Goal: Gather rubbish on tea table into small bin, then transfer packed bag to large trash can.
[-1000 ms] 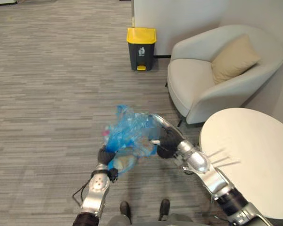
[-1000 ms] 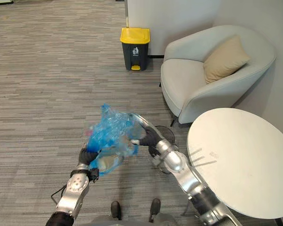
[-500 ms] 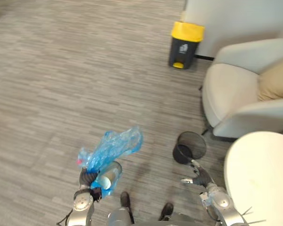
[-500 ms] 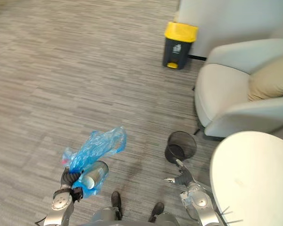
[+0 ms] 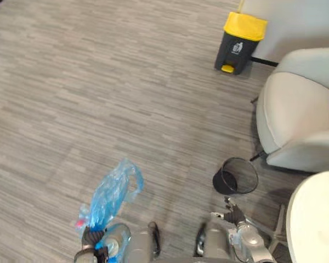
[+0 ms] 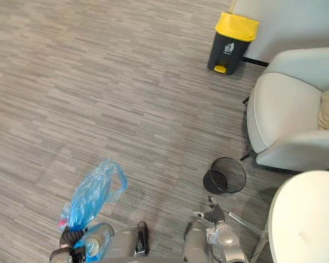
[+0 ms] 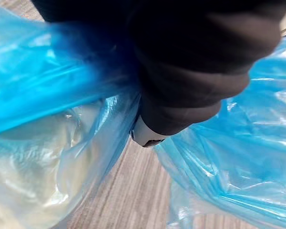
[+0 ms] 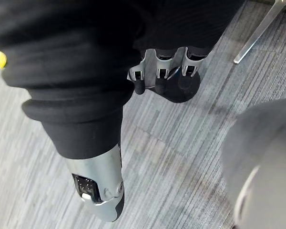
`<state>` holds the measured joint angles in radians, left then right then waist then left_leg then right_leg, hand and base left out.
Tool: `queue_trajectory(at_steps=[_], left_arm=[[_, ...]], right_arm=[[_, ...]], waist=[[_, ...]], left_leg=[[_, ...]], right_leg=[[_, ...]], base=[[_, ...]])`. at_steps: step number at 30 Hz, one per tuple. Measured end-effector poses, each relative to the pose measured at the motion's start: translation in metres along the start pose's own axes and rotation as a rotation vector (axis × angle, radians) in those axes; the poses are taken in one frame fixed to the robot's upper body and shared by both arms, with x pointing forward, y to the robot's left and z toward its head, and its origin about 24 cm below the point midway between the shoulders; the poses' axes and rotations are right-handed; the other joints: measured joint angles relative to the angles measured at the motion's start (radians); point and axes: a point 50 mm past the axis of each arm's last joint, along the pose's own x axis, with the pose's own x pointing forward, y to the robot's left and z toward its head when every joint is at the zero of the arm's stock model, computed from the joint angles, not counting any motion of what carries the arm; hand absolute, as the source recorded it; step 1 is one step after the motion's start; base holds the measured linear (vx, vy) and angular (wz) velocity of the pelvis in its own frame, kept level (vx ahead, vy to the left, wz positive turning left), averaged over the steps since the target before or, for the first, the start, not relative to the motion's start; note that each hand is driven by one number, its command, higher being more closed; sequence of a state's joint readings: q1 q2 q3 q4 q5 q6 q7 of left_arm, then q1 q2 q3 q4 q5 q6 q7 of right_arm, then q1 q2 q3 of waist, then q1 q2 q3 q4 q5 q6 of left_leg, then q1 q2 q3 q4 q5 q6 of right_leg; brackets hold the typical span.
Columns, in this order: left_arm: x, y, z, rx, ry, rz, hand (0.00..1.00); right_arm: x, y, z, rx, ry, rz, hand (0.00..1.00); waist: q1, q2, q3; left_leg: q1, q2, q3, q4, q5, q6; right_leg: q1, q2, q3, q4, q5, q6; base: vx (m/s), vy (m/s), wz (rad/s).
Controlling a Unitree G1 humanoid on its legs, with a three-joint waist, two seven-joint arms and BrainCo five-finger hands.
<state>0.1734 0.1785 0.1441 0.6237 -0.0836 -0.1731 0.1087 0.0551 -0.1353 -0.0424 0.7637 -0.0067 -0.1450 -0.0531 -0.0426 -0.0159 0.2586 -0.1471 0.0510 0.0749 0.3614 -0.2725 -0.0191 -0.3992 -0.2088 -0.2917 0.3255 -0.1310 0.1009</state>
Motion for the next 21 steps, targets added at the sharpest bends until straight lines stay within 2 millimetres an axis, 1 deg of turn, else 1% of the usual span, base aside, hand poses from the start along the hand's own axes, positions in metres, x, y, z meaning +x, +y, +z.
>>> queue_trajectory(at_steps=[1, 2, 3, 4, 5, 6, 7, 8, 9, 10, 11, 12, 13, 14, 15, 16, 17, 18, 19, 20, 21], left_arm=[[0.003, -0.003, 0.006, 0.005, -0.02, -0.009, 1.0], [0.003, -0.004, 0.007, 0.017, -0.026, -0.017, 1.0], [0.003, -0.006, 0.006, 0.022, -0.026, -0.023, 1.0], [-0.003, -0.008, -0.002, 0.013, -0.002, -0.027, 1.0], [-0.007, -0.011, -0.006, 0.002, 0.006, -0.03, 1.0], [-0.007, -0.013, -0.005, -0.009, 0.0, -0.031, 1.0], [-0.009, -0.015, -0.007, -0.02, 0.008, -0.031, 1.0], [-0.011, -0.017, -0.011, -0.028, 0.019, -0.032, 1.0], [-0.013, -0.019, -0.012, -0.034, 0.025, -0.035, 1.0], [-0.011, -0.021, -0.009, -0.038, 0.011, -0.039, 1.0], [-0.011, -0.02, -0.003, -0.04, -0.013, -0.042, 1.0], [-0.011, -0.021, -0.001, -0.04, -0.023, -0.046, 1.0], [-0.01, -0.021, 0.002, -0.042, -0.038, -0.054, 1.0], [-0.01, -0.021, 0.005, -0.043, -0.048, -0.06, 1.0], [-0.01, -0.021, 0.006, -0.044, -0.057, -0.06, 1.0], [-0.01, -0.021, 0.007, -0.043, -0.06, -0.059, 1.0], [-0.014, -0.02, 0.002, -0.047, -0.047, -0.055, 1.0], [-0.014, -0.019, 0.001, -0.046, -0.042, -0.052, 1.0], [-0.013, -0.016, 0.002, -0.05, -0.045, -0.037, 1.0], [-0.01, -0.013, 0.009, -0.051, -0.068, -0.028, 1.0], [-0.009, -0.014, 0.011, -0.055, -0.077, -0.03, 1.0]], right_arm=[[-0.001, 0.0, -0.002, 0.002, 0.005, -0.003, 0.0], [-0.003, -0.001, -0.004, 0.003, 0.009, -0.01, 0.0], [-0.004, -0.003, -0.006, 0.004, 0.012, -0.015, 0.0], [-0.008, -0.007, -0.011, 0.008, 0.02, -0.029, 0.0], [-0.009, -0.009, -0.009, 0.01, 0.012, -0.036, 0.0], [-0.007, -0.009, -0.007, 0.008, 0.004, -0.034, 0.0], [-0.006, -0.007, -0.002, 0.007, -0.014, -0.028, 0.0], [-0.006, -0.006, 0.004, 0.012, -0.04, -0.028, 0.0], [-0.005, -0.004, 0.012, 0.023, -0.073, -0.029, 0.0], [-0.004, -0.002, 0.017, 0.029, -0.094, -0.026, 0.0], [-0.002, 0.001, 0.024, 0.033, -0.116, -0.021, 0.0], [-0.001, 0.0, 0.027, 0.033, -0.126, -0.022, 0.0], [0.0, -0.001, 0.031, 0.028, -0.142, -0.024, 0.0], [0.003, -0.002, 0.037, 0.023, -0.158, -0.024, 0.0], [0.004, -0.003, 0.04, 0.02, -0.166, -0.026, 0.0], [0.005, -0.007, 0.042, 0.008, -0.17, -0.037, 0.0], [0.006, -0.011, 0.04, -0.012, -0.157, -0.054, 0.0], [0.006, -0.01, 0.038, -0.014, -0.15, -0.055, 0.0], [0.007, -0.003, 0.034, -0.013, -0.129, -0.043, 0.0], [0.005, 0.001, 0.032, -0.013, -0.129, -0.035, 0.0], [0.005, 0.001, 0.032, -0.014, -0.128, -0.034, 0.0]], waist=[[0.001, -0.013, -0.003], [-0.002, -0.015, -0.008], [-0.008, -0.01, -0.011], [-0.016, 0.007, -0.04], [-0.022, 0.045, -0.049], [-0.017, 0.059, -0.045], [-0.002, 0.074, -0.04], [0.013, 0.079, -0.036], [0.029, 0.063, -0.025], [0.034, 0.05, -0.016], [0.047, 0.014, -0.012], [0.061, 0.0, -0.011], [0.071, -0.009, -0.007], [0.086, -0.01, -0.006], [0.095, -0.012, -0.004], [0.113, -0.011, -0.003], [0.12, 0.03, -0.018], [0.122, 0.031, -0.017], [0.134, -0.006, -0.028], [0.128, -0.043, -0.046], [0.124, -0.05, -0.049]], left_leg=[[0.03, -0.003, -0.007, 0.001, -0.03, -0.023], [0.06, 0.001, -0.021, 0.004, -0.066, -0.037], [0.082, 0.01, -0.031, 0.003, -0.081, -0.045], [0.13, 0.052, -0.032, -0.002, -0.097, -0.076], [0.078, 0.11, -0.02, 0.171, -0.091, -0.103], [0.036, 0.146, -0.011, 0.289, -0.058, -0.103], [-0.015, 0.192, -0.005, 0.451, 0.03, -0.076], [-0.066, 0.231, -0.004, 0.592, 0.177, -0.043], [-0.108, 0.251, 0.001, 0.721, 0.134, -0.04], [-0.14, 0.24, 0.017, 0.768, 0.08, -0.038], [-0.204, 0.202, 0.051, 0.742, 0.036, -0.006], [-0.234, 0.184, 0.067, 0.702, 0.031, 0.001], [-0.275, 0.153, 0.077, 0.627, 0.032, 0.001], [-0.317, 0.119, 0.075, 0.522, 0.035, -0.004], [-0.343, 0.085, 0.063, 0.388, 0.042, -0.015], [-0.353, 0.047, 0.051, 0.154, 0.092, -0.068], [-0.328, 0.051, 0.027, -0.118, 0.218, -0.082], [-0.324, 0.051, 0.02, -0.107, 0.292, -0.062], [-0.319, 0.031, 0.019, -0.063, 0.377, 0.003], [-0.329, 0.002, 0.044, -0.007, 0.306, 0.021], [-0.328, -0.004, 0.059, 0.023, 0.271, 0.036]], right_leg=[[-0.012, -0.002, 0.004, -0.044, 0.029, -0.009], [-0.021, -0.003, 0.018, -0.008, 0.046, -0.036], [-0.023, 0.0, 0.02, 0.034, 0.06, -0.057], [-0.009, 0.036, 0.002, 0.087, 0.064, -0.068], [0.01, 0.084, -0.011, 0.109, 0.041, -0.107], [0.031, 0.118, -0.01, 0.107, 0.031, -0.13], [0.07, 0.162, -0.004, 0.091, 0.012, -0.15], [0.12, 0.199, 0.023, 0.071, -0.011, -0.166], [0.192, 0.23, 0.062, 0.05, -0.043, -0.182], [0.253, 0.239, 0.089, 0.02, -0.06, -0.191], [0.342, 0.245, 0.141, -0.052, -0.068, -0.197], [0.372, 0.244, 0.165, -0.081, -0.068, -0.197], [0.413, 0.243, 0.197, -0.122, -0.068, -0.197], [0.449, 0.24, 0.227, -0.158, -0.069, -0.197], [0.483, 0.233, 0.252, -0.19, -0.071, -0.193], [0.528, 0.219, 0.29, -0.223, -0.088, -0.167], [0.583, 0.243, 0.338, -0.243, -0.121, -0.142], [0.593, 0.247, 0.351, -0.239, -0.134, -0.136], [0.598, 0.207, 0.382, -0.201, -0.174, -0.117], [0.544, 0.167, 0.389, -0.08, -0.192, -0.088], [0.517, 0.155, 0.395, 0.001, -0.195, -0.068]], base=[[0.4, -0.212, 0.42], [0.43, -0.248, 0.38], [0.53, -0.302, 0.34], [0.63, -0.271, 0.21], [0.67, -0.274, -0.03], [0.69, -0.272, -0.43], [0.72, -0.286, -0.78], [0.87, -0.293, -1.08], [0.72, -0.198, -1.02], [0.69, -0.168, -1.06], [0.67, -0.128, -0.89], [0.66, -0.1, -0.97], [0.65, -0.035, -0.91], [0.51, 0.02, -0.99], [0.78, 0.118, -1.18], [0.85, 0.208, -1.45], [0.72, 0.19, -1.24], [0.73, 0.266, -1.11], [0.66, 0.246, -0.59], [0.8, 0.285, -0.48], [0.66, 0.198, -0.23]])
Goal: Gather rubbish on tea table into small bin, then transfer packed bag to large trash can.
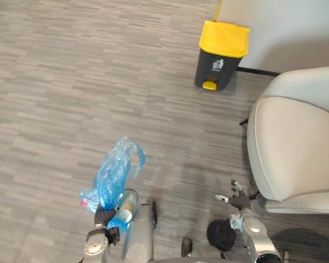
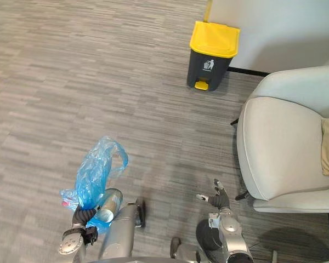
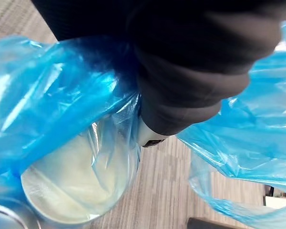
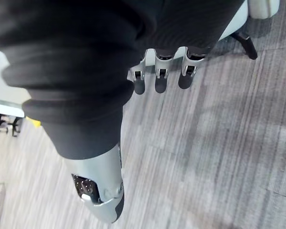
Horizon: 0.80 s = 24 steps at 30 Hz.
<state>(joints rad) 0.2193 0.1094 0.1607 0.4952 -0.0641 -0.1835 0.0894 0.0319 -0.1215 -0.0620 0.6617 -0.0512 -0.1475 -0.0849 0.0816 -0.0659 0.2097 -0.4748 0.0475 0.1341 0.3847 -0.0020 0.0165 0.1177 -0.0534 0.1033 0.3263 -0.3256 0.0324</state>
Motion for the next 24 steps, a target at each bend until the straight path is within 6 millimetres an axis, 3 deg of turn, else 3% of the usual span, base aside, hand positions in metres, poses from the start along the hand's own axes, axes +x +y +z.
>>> queue_trajectory(at_steps=[2, 3, 4, 5, 7, 8, 9, 10, 11, 12, 13, 14, 16, 18, 19, 20, 22, 24], left_arm=[[-0.002, 0.002, -0.002, 0.005, 0.008, 0.004, 1.0], [-0.001, 0.003, -0.002, 0.01, 0.008, 0.005, 1.0], [-0.001, 0.004, 0.0, 0.021, 0.002, 0.006, 1.0], [0.0, 0.006, 0.004, 0.027, -0.017, 0.015, 1.0], [0.002, 0.012, 0.012, 0.04, -0.052, 0.024, 1.0], [0.003, 0.013, 0.015, 0.047, -0.061, 0.025, 1.0], [0.005, 0.014, 0.019, 0.047, -0.077, 0.024, 1.0], [0.007, 0.013, 0.022, 0.045, -0.085, 0.024, 1.0], [0.009, 0.013, 0.024, 0.044, -0.092, 0.023, 1.0], [0.009, 0.014, 0.025, 0.05, -0.096, 0.024, 1.0], [0.009, 0.014, 0.024, 0.05, -0.091, 0.025, 1.0], [0.01, 0.005, 0.021, 0.037, -0.078, 0.006, 1.0], [0.01, 0.002, 0.021, 0.037, -0.076, -0.004, 1.0], [0.01, -0.004, 0.018, 0.016, -0.065, -0.011, 1.0], [0.008, -0.009, 0.015, 0.005, -0.052, -0.02, 1.0], [0.007, -0.013, 0.013, 0.004, -0.047, -0.034, 1.0], [0.006, -0.015, 0.012, 0.007, -0.041, -0.053, 1.0], [0.004, -0.014, 0.009, 0.008, -0.035, -0.056, 1.0]], right_arm=[[0.0, 0.003, 0.0, -0.001, -0.001, 0.005, 0.0], [0.0, 0.004, 0.0, -0.009, 0.0, 0.008, 0.0], [0.0, 0.005, 0.0, -0.022, 0.002, 0.013, 0.0], [0.0, 0.007, 0.0, -0.027, -0.002, 0.016, 0.0], [0.001, 0.009, 0.006, -0.037, -0.024, 0.026, 0.0], [0.002, 0.011, 0.008, -0.046, -0.031, 0.031, 0.0], [0.004, 0.012, 0.012, -0.064, -0.043, 0.036, 0.0], [0.004, 0.011, 0.01, -0.067, -0.036, 0.034, 0.0], [0.003, 0.01, 0.008, -0.067, -0.029, 0.03, 0.0], [-0.001, 0.007, 0.0, -0.075, -0.005, 0.023, 0.0], [-0.003, 0.004, -0.004, -0.083, 0.009, 0.019, 0.0], [-0.006, -0.004, -0.011, -0.101, 0.041, 0.005, 0.0], [-0.005, -0.006, -0.007, -0.086, 0.026, -0.01, 0.0], [-0.003, -0.008, -0.003, -0.085, 0.018, -0.019, 0.0], [-0.002, -0.004, 0.001, -0.072, 0.007, -0.015, 0.0], [-0.003, -0.003, 0.001, -0.05, 0.002, -0.026, 0.0], [-0.001, 0.0, 0.006, -0.033, -0.012, -0.03, 0.0], [0.002, -0.003, 0.011, -0.037, -0.024, -0.04, 0.0]], waist=[[-0.018, -0.009, 0.01], [-0.017, -0.008, 0.014], [-0.025, -0.002, 0.017], [-0.039, 0.005, 0.019], [-0.042, 0.017, 0.022], [-0.047, 0.02, 0.023], [-0.062, 0.027, 0.028], [-0.071, 0.025, 0.028], [-0.071, 0.029, 0.03], [-0.072, 0.015, 0.023], [-0.075, 0.004, 0.016], [-0.088, 0.035, 0.015], [-0.1, 0.048, 0.014], [-0.091, 0.077, 0.029], [-0.084, 0.09, 0.037], [-0.068, 0.079, 0.041], [-0.058, 0.057, 0.035], [-0.053, 0.055, 0.037]], left_leg=[[0.102, -0.023, 0.04, 0.085, -0.138, 0.029], [0.147, -0.027, 0.047, 0.085, -0.163, 0.033], [0.25, -0.03, 0.065, 0.053, -0.195, 0.04], [0.342, -0.028, 0.074, -0.003, -0.21, 0.044], [0.439, -0.012, 0.088, -0.08, -0.22, 0.033], [0.461, -0.008, 0.089, -0.097, -0.223, 0.027], [0.498, 0.004, 0.084, -0.125, -0.233, 0.011], [0.541, 0.019, 0.084, -0.149, -0.244, -0.007], [0.565, 0.024, 0.083, -0.158, -0.252, -0.021], [0.627, 0.024, 0.071, -0.161, -0.286, -0.076], [0.648, 0.025, 0.055, -0.157, -0.304, -0.098], [0.669, 0.059, 0.024, -0.105, -0.32, -0.122], [0.609, 0.093, 0.002, 0.054, -0.287, -0.153], [0.499, 0.158, 0.002, 0.354, -0.149, -0.146], [0.428, 0.21, 0.008, 0.538, -0.166, -0.122], [0.363, 0.222, 0.022, 0.631, -0.225, -0.107], [0.268, 0.209, 0.073, 0.586, -0.265, -0.078], [0.185, 0.188, 0.103, 0.423, -0.272, -0.065]], right_leg=[[-0.123, -0.038, 0.022, 0.433, 0.076, 0.25], [-0.161, -0.049, 0.005, 0.552, 0.076, 0.245], [-0.23, -0.093, -0.079, 0.69, 0.057, 0.186], [-0.296, -0.126, -0.185, 0.709, 0.027, 0.11], [-0.411, -0.142, -0.295, 0.625, -0.006, 0.049], [-0.449, -0.142, -0.321, 0.575, -0.007, 0.046], [-0.503, -0.132, -0.368, 0.424, 0.005, 0.041], [-0.524, -0.106, -0.39, 0.222, 0.071, 0.023], [-0.526, -0.089, -0.392, 0.128, 0.119, 0.017], [-0.52, -0.061, -0.371, -0.052, 0.26, -0.003], [-0.513, -0.055, -0.349, -0.059, 0.352, -0.017], [-0.514, -0.047, -0.352, 0.049, 0.385, -0.068], [-0.51, -0.042, -0.371, 0.108, 0.295, -0.081], [-0.432, 0.007, -0.371, 0.088, 0.244, -0.108], [-0.348, 0.043, -0.365, 0.042, 0.227, -0.117], [-0.278, 0.057, -0.344, -0.004, 0.212, -0.123], [-0.202, 0.057, -0.314, -0.075, 0.205, -0.118], [-0.143, 0.057, -0.281, -0.132, 0.191, -0.112]], base=[[0.66, 0.191, -0.35], [0.62, 0.175, -0.37], [0.57, 0.151, -0.27], [0.57, 0.133, -0.22], [0.48, 0.055, -0.23], [0.53, -0.002, -0.08], [0.55, -0.047, 0.1], [0.56, -0.067, 0.15], [0.71, -0.15, 0.2], [0.62, -0.165, 0.25], [0.88, -0.271, 0.49], [0.61, -0.206, 0.44], [0.63, -0.243, 0.22], [0.57, -0.213, -0.23], [0.53, -0.136, -0.39], [0.5, -0.113, -0.43], [0.46, -0.061, -0.45], [0.45, 0.025, -0.48]])
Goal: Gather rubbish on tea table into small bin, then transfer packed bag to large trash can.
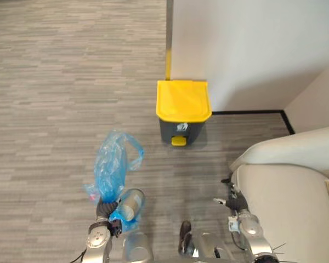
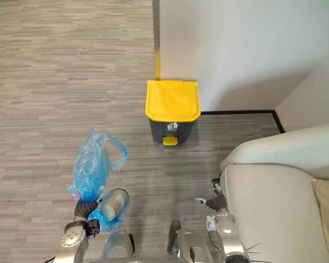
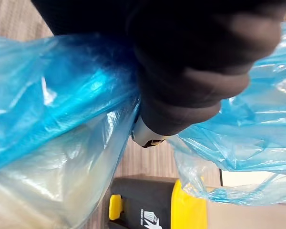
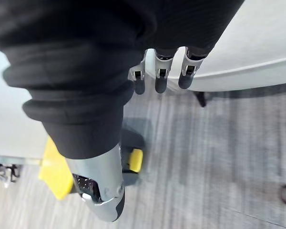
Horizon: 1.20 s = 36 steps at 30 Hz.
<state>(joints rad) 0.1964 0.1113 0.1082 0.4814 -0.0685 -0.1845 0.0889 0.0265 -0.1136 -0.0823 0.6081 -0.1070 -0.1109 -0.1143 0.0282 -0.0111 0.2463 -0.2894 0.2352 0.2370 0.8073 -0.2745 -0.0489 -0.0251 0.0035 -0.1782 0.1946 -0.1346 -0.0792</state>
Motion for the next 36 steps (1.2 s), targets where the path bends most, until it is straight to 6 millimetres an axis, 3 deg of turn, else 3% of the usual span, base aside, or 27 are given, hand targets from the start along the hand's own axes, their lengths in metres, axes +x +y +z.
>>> queue_trajectory(at_steps=[2, 3, 4, 5, 6, 7, 8, 9, 10, 11, 12, 14, 17, 18, 19, 20, 22, 23, 25, 27, 28, 29, 31, 36], left_arm=[[-0.001, -0.001, -0.002, -0.014, 0.006, 0.006, 1.0], [-0.002, -0.001, -0.002, -0.017, 0.008, 0.007, 1.0], [-0.003, 0.0, -0.004, -0.021, 0.015, 0.013, 1.0], [0.0, 0.003, -0.001, -0.014, 0.007, 0.02, 1.0], [0.002, 0.001, 0.003, -0.016, -0.007, 0.017, 1.0], [0.005, -0.003, 0.007, -0.026, -0.022, 0.009, 1.0], [0.003, -0.004, 0.004, -0.025, -0.009, 0.007, 1.0], [0.001, -0.002, 0.001, -0.021, 0.001, 0.008, 1.0], [-0.001, 0.001, -0.002, -0.006, 0.012, 0.008, 1.0], [-0.001, 0.002, -0.003, 0.005, 0.014, 0.009, 1.0], [-0.003, 0.01, -0.005, 0.03, 0.022, 0.018, 1.0], [-0.004, 0.016, -0.006, 0.046, 0.025, 0.03, 1.0], [-0.001, 0.019, -0.002, 0.061, 0.013, 0.029, 1.0], [-0.001, 0.023, -0.001, 0.073, 0.008, 0.036, 1.0], [-0.001, 0.015, -0.006, 0.066, 0.029, 0.021, 1.0], [-0.001, 0.013, -0.006, 0.066, 0.028, 0.015, 1.0], [-0.005, 0.008, -0.012, 0.051, 0.048, 0.007, 1.0], [-0.005, 0.004, -0.013, 0.044, 0.053, -0.002, 1.0], [-0.004, 0.002, -0.012, 0.041, 0.048, -0.007, 1.0], [-0.004, -0.001, -0.014, 0.046, 0.057, -0.022, 1.0], [-0.005, -0.004, -0.016, 0.049, 0.062, -0.035, 1.0], [-0.006, -0.004, -0.018, 0.049, 0.07, -0.036, 1.0], [-0.006, -0.002, -0.019, 0.06, 0.075, -0.036, 1.0], [-0.008, -0.008, -0.02, 0.074, 0.08, -0.065, 1.0]], right_arm=[[0.0, -0.008, -0.007, 0.012, 0.033, -0.04, 0.0], [-0.001, -0.011, -0.01, 0.01, 0.046, -0.053, 0.0], [-0.002, -0.015, -0.015, 0.004, 0.064, -0.062, 0.0], [-0.004, -0.012, -0.019, 0.011, 0.081, -0.058, 0.0], [-0.005, -0.012, -0.021, 0.01, 0.084, -0.058, 0.0], [-0.007, -0.015, -0.025, 0.01, 0.099, -0.067, 0.0], [-0.007, -0.015, -0.026, 0.016, 0.104, -0.069, 0.0], [-0.006, -0.013, -0.026, 0.018, 0.105, -0.067, 0.0], [-0.007, -0.01, -0.027, 0.022, 0.11, -0.06, 0.0], [-0.008, -0.009, -0.029, 0.024, 0.119, -0.056, 0.0], [-0.009, -0.004, -0.032, 0.03, 0.133, -0.044, 0.0], [-0.009, 0.002, -0.029, 0.028, 0.126, -0.026, 0.0], [-0.008, 0.004, -0.028, 0.02, 0.121, -0.017, 0.0], [-0.009, 0.004, -0.031, 0.013, 0.127, -0.017, 0.0], [-0.011, -0.004, -0.036, -0.009, 0.146, -0.028, 0.0], [-0.012, -0.006, -0.039, -0.016, 0.156, -0.03, 0.0], [-0.009, -0.011, -0.035, -0.028, 0.14, -0.039, 0.0], [-0.009, -0.016, -0.035, -0.028, 0.141, -0.052, 0.0], [-0.011, -0.019, -0.039, -0.029, 0.151, -0.061, 0.0], [-0.014, -0.02, -0.043, -0.013, 0.167, -0.074, 0.0], [-0.016, -0.024, -0.047, -0.014, 0.179, -0.087, 0.0], [-0.018, -0.028, -0.05, -0.013, 0.192, -0.099, 0.0], [-0.02, -0.019, -0.051, 0.011, 0.193, -0.083, 0.0], [-0.02, -0.019, -0.052, 0.042, 0.2, -0.099, 0.0]], waist=[[0.02, 0.006, -0.002], [0.02, 0.014, -0.006], [0.028, 0.024, -0.011], [0.032, -0.006, -0.02], [0.032, -0.018, -0.027], [0.029, -0.024, -0.029], [0.02, -0.025, -0.03], [0.012, -0.025, -0.029], [0.007, -0.031, -0.028], [0.006, -0.032, -0.027], [-0.002, -0.032, -0.028], [-0.01, -0.035, -0.029], [-0.016, -0.032, -0.028], [-0.012, -0.052, -0.04], [-0.018, -0.024, -0.045], [-0.015, -0.017, -0.052], [-0.014, 0.01, -0.074], [-0.018, 0.017, -0.08], [-0.018, 0.019, -0.081], [-0.015, 0.012, -0.083], [-0.022, 0.023, -0.089], [-0.017, 0.038, -0.097], [-0.015, 0.017, -0.104], [-0.012, 0.012, -0.102]], left_leg=[[-0.009, -0.049, -0.003, -0.362, 0.055, -0.037], [-0.009, -0.059, -0.002, -0.451, 0.103, -0.032], [0.008, -0.065, -0.008, -0.516, 0.294, -0.003], [0.021, -0.097, 0.009, -0.508, 0.299, 0.043], [0.019, -0.117, 0.01, -0.502, 0.279, 0.052], [0.014, -0.141, 0.009, -0.47, 0.22, 0.066], [0.032, -0.164, 0.012, -0.443, 0.171, 0.084], [0.049, -0.175, 0.013, -0.438, 0.153, 0.085], [0.098, -0.2, 0.014, -0.434, 0.118, 0.098], [0.123, -0.207, 0.014, -0.428, 0.104, 0.106], [0.179, -0.21, 0.009, -0.422, 0.072, 0.115], [0.221, -0.212, -0.001, -0.441, 0.06, 0.117], [0.271, -0.202, -0.044, -0.478, 0.06, 0.103], [0.282, -0.216, -0.05, -0.473, 0.048, 0.08], [0.297, -0.203, -0.074, -0.464, 0.028, 0.051], [0.295, -0.194, -0.072, -0.459, 0.029, 0.05], [0.302, -0.166, -0.071, -0.474, 0.032, 0.044], [0.31, -0.167, -0.071, -0.492, 0.051, 0.015], [0.32, -0.17, -0.071, -0.473, 0.067, -0.011], [0.307, -0.179, -0.069, -0.465, 0.024, 0.012], [0.311, -0.16, -0.067, -0.574, 0.059, -0.009], [0.326, -0.147, -0.068, -0.615, 0.099, -0.005], [0.308, -0.167, -0.066, -0.599, 0.1, -0.006], [0.263, -0.184, -0.046, -0.531, 0.1, -0.006]], right_leg=[[0.069, -0.011, 0.039, -0.032, -0.017, 0.049], [0.082, -0.01, 0.042, -0.032, -0.028, 0.063], [0.105, -0.012, 0.051, -0.025, -0.057, 0.094], [0.117, -0.051, 0.048, -0.018, -0.077, 0.124], [0.113, -0.071, 0.042, -0.006, -0.087, 0.137], [0.097, -0.105, 0.042, 0.06, -0.112, 0.177], [0.05, -0.14, 0.043, 0.212, -0.131, 0.209], [0.014, -0.157, 0.044, 0.325, -0.131, 0.214], [-0.064, -0.206, 0.047, 0.548, -0.084, 0.249], [-0.095, -0.225, 0.046, 0.641, -0.086, 0.244], [-0.145, -0.234, 0.042, 0.74, -0.12, 0.214], [-0.196, -0.226, 0.02, 0.72, -0.143, 0.183], [-0.224, -0.134, 0.003, 0.344, -0.13, 0.158], [-0.212, -0.114, 0.02, 0.167, 0.023, 0.106], [-0.182, -0.103, 0.006, 0.15, 0.072, 0.093], [-0.17, -0.094, 0.003, 0.134, 0.076, 0.088], [-0.127, -0.069, -0.01, 0.044, 0.088, 0.084], [-0.098, -0.066, -0.017, -0.008, 0.101, 0.086], [-0.048, -0.066, -0.015, -0.071, 0.121, 0.09], [0.001, -0.09, -0.017, -0.102, 0.127, 0.094], [0.016, -0.089, -0.028, -0.111, 0.13, 0.099], [0.026, -0.078, -0.034, -0.129, 0.133, 0.117], [0.032, -0.095, -0.043, -0.148, 0.143, 0.132], [0.038, -0.125, -0.067, -0.15, 0.144, 0.133]], base=[[0.44, 0.122, -0.56], [0.46, 0.19, -0.5], [0.56, 0.252, -0.36], [0.47, 0.215, -0.23], [0.46, 0.2, 0.11], [0.33, 0.163, 0.2], [0.48, 0.246, 0.17], [0.46, 0.23, 0.14], [0.4, 0.176, 0.17], [0.51, 0.142, 0.26], [0.42, 0.083, 0.25], [0.35, 0.03, 0.28], [0.38, -0.047, 0.45], [0.42, -0.072, 0.57], [0.42, -0.057, 0.45], [0.27, -0.033, 0.21], [0.26, -0.069, -0.06], [0.25, -0.051, 0.05], [0.23, 0.015, 0.01], [0.17, 0.076, 0.1], [0.14, 0.123, 0.1], [0.11, 0.113, 0.02], [0.07, 0.129, 0.12], [-0.01, 0.072, 0.2]])
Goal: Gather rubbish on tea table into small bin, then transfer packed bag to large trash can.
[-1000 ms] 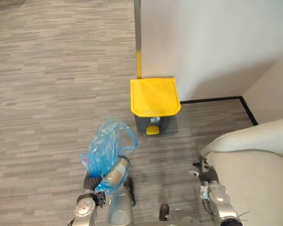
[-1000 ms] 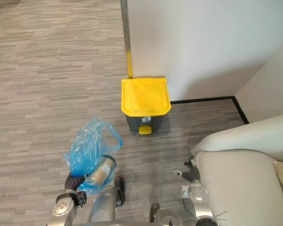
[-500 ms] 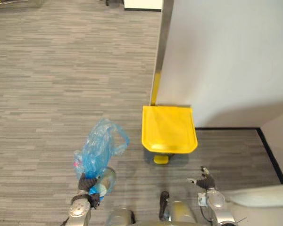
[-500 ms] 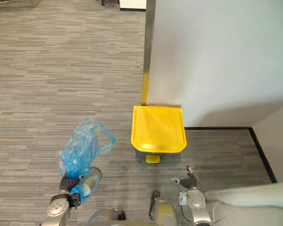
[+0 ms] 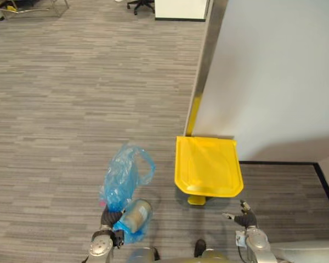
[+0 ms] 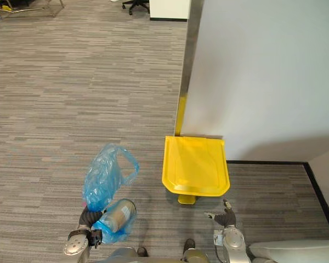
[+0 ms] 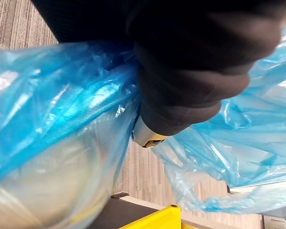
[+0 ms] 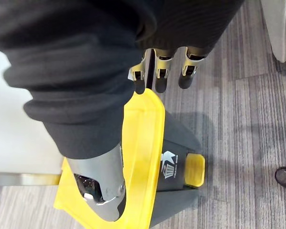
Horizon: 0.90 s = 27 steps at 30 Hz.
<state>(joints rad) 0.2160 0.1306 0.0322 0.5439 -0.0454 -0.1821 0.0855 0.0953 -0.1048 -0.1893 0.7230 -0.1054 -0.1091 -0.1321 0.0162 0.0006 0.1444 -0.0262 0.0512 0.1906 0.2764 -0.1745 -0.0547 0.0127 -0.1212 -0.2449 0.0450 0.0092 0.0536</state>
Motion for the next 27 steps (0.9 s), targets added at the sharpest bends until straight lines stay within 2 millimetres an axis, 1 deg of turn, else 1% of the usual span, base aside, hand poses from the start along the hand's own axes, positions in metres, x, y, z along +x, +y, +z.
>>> queue_trajectory(at_steps=[5, 8, 9, 10, 11, 12, 13, 14, 15, 16, 17, 18, 19, 20, 21, 22, 23, 24, 25, 26, 27], left_arm=[[0.0, 0.006, -0.002, 0.019, 0.007, 0.009, 1.0], [-0.001, 0.009, -0.003, 0.031, 0.01, 0.013, 1.0], [-0.001, 0.008, -0.002, 0.034, 0.008, 0.011, 1.0], [-0.001, 0.009, -0.003, 0.034, 0.009, 0.011, 1.0], [-0.001, 0.01, -0.003, 0.035, 0.012, 0.014, 1.0], [-0.002, 0.009, -0.004, 0.035, 0.016, 0.013, 1.0], [-0.004, 0.01, -0.008, 0.037, 0.026, 0.012, 1.0], [-0.006, 0.01, -0.009, 0.038, 0.032, 0.013, 1.0], [-0.006, 0.011, -0.009, 0.04, 0.03, 0.014, 1.0], [-0.005, 0.012, -0.007, 0.043, 0.022, 0.015, 1.0], [-0.005, 0.012, -0.007, 0.045, 0.021, 0.017, 1.0], [-0.004, 0.013, -0.006, 0.049, 0.018, 0.018, 1.0], [-0.002, 0.016, -0.002, 0.059, 0.008, 0.019, 1.0], [0.004, 0.017, 0.006, 0.068, -0.018, 0.019, 1.0], [0.008, 0.018, 0.012, 0.074, -0.037, 0.02, 1.0], [0.015, 0.02, 0.022, 0.086, -0.063, 0.025, 1.0], [0.02, 0.018, 0.029, 0.083, -0.08, 0.025, 1.0], [0.026, 0.014, 0.04, 0.077, -0.115, 0.026, 1.0], [0.029, 0.014, 0.046, 0.086, -0.133, 0.024, 1.0], [0.033, 0.012, 0.054, 0.102, -0.155, 0.014, 1.0], [0.034, 0.012, 0.057, 0.098, -0.167, 0.014, 1.0]], right_arm=[[0.0, 0.001, 0.001, 0.021, 0.0, -0.001, 0.0], [0.004, 0.003, 0.008, 0.023, -0.019, 0.004, 0.0], [0.005, 0.002, 0.011, 0.021, -0.025, 0.004, 0.0], [0.007, 0.004, 0.016, 0.023, -0.039, 0.006, 0.0], [0.008, 0.006, 0.018, 0.022, -0.043, 0.014, 0.0], [0.008, 0.006, 0.017, 0.021, -0.04, 0.015, 0.0], [0.006, 0.005, 0.013, 0.018, -0.03, 0.013, 0.0], [0.006, 0.005, 0.013, 0.018, -0.027, 0.011, 0.0], [0.006, 0.004, 0.013, 0.02, -0.028, 0.006, 0.0], [0.007, 0.005, 0.015, 0.02, -0.033, 0.008, 0.0], [0.007, 0.005, 0.016, 0.02, -0.035, 0.008, 0.0], [0.008, 0.006, 0.018, 0.021, -0.04, 0.01, 0.0], [0.008, 0.006, 0.018, 0.024, -0.041, 0.011, 0.0], [0.008, 0.005, 0.018, 0.026, -0.038, 0.006, 0.0], [0.008, 0.004, 0.017, 0.026, -0.034, 0.003, 0.0], [0.008, 0.002, 0.014, 0.027, -0.024, -0.009, 0.0], [0.009, -0.003, 0.013, 0.021, -0.018, -0.022, 0.0], [0.011, -0.011, 0.016, 0.017, -0.027, -0.044, 0.0], [0.011, -0.014, 0.016, 0.022, -0.029, -0.053, 0.0], [0.007, -0.022, 0.007, 0.06, -0.002, -0.094, 0.0], [0.004, -0.03, 0.0, 0.084, 0.018, -0.135, 0.0]], waist=[[0.0, 0.0, 0.0], [-0.001, -0.001, 0.002], [-0.001, 0.003, 0.005], [0.0, 0.006, 0.008], [-0.001, -0.004, 0.018], [-0.004, -0.01, 0.023], [-0.005, -0.026, 0.036], [-0.007, -0.033, 0.039], [-0.01, -0.041, 0.054], [-0.007, -0.021, 0.08], [0.0, -0.011, 0.088], [0.0, -0.002, 0.097], [-0.003, -0.007, 0.102], [-0.01, -0.016, 0.12], [-0.017, -0.023, 0.131], [-0.031, -0.027, 0.144], [-0.03, -0.02, 0.15], [-0.025, 0.003, 0.165], [-0.029, 0.007, 0.175], [-0.04, 0.002, 0.178], [-0.061, 0.003, 0.178]], left_leg=[[-0.006, 0.009, 0.013, -0.011, 0.0, 0.0], [-0.018, 0.023, 0.038, -0.036, -0.002, 0.002], [-0.026, 0.033, 0.052, -0.031, -0.012, 0.018], [-0.033, 0.037, 0.062, -0.02, -0.035, 0.043], [-0.041, 0.036, 0.067, 0.013, -0.059, 0.047], [-0.044, 0.034, 0.074, 0.033, -0.077, 0.051], [-0.042, 0.031, 0.074, 0.082, -0.121, 0.056], [-0.036, 0.022, 0.069, 0.09, -0.132, 0.061], [-0.01, 0.01, 0.059, 0.099, -0.143, 0.076], [0.0, 0.022, 0.059, 0.122, -0.155, 0.087], [0.001, 0.036, 0.059, 0.137, -0.167, 0.087], [0.002, 0.051, 0.053, 0.162, -0.186, 0.085], [0.004, 0.054, 0.036, 0.181, -0.205, 0.082], [0.01, 0.054, 0.01, 0.205, -0.228, 0.076], [0.01, 0.054, -0.01, 0.223, -0.243, 0.071], [0.004, 0.055, -0.06, 0.26, -0.275, 0.052], [0.003, 0.068, -0.089, 0.273, -0.294, 0.035], [-0.002, 0.098, -0.123, 0.278, -0.314, 0.013], [-0.005, 0.099, -0.143, 0.275, -0.318, 0.004], [0.017, 0.087, -0.188, 0.27, -0.326, -0.02], [0.043, 0.093, -0.219, 0.266, -0.339, -0.032]], right_leg=[[-0.011, 0.005, 0.011, -0.015, 0.005, 0.008], [-0.054, 0.02, 0.041, -0.011, 0.012, 0.016], [-0.079, 0.029, 0.056, 0.011, 0.01, 0.016], [-0.109, 0.035, 0.068, 0.056, -0.016, 0.017], [-0.154, 0.025, 0.088, 0.151, -0.064, 0.024], [-0.175, 0.015, 0.093, 0.204, -0.097, 0.028], [-0.205, -0.015, 0.1, 0.329, -0.163, 0.03], [-0.212, -0.032, 0.1, 0.373, -0.176, 0.039], [-0.253, -0.064, 0.082, 0.483, -0.175, 0.04], [-0.306, -0.069, 0.059, 0.57, -0.184, 0.029], [-0.322, -0.062, 0.053, 0.554, -0.19, 0.025], [-0.34, -0.052, 0.048, 0.506, -0.182, 0.025], [-0.363, -0.053, 0.044, 0.393, -0.144, 0.047], [-0.368, -0.057, 0.047, 0.255, -0.073, 0.075], [-0.37, -0.06, 0.052, 0.198, -0.045, 0.089], [-0.362, -0.059, 0.063, 0.193, -0.034, 0.096], [-0.356, -0.034, 0.091, 0.191, 0.003, 0.107], [-0.361, -0.006, 0.098, 0.258, -0.037, 0.11], [-0.379, -0.007, 0.115, 0.322, -0.068, 0.098], [-0.412, -0.025, 0.165, 0.467, -0.146, 0.087], [-0.44, -0.034, 0.187, 0.605, -0.211, 0.087]], base=[[-0.06, -0.016, -0.08], [-0.13, -0.066, -0.32], [-0.1, -0.039, -0.35], [-0.15, -0.028, -0.44], [-0.09, 0.008, -0.32], [-0.14, 0.01, -0.2], [-0.11, -0.009, -0.04], [-0.07, 0.008, 0.08], [0.02, 0.02, 0.09], [0.05, 0.038, 0.03], [0.07, 0.02, -0.04], [0.1, 0.0, 0.12], [0.18, -0.045, 0.43], [0.19, -0.072, 0.59], [0.22, -0.141, 0.91], [0.2, -0.151, 0.81], [0.38, -0.247, 0.74], [0.32, -0.2, 0.46], [0.39, -0.235, 0.79], [0.28, -0.157, 1.0], [0.51, -0.31, 1.17]])
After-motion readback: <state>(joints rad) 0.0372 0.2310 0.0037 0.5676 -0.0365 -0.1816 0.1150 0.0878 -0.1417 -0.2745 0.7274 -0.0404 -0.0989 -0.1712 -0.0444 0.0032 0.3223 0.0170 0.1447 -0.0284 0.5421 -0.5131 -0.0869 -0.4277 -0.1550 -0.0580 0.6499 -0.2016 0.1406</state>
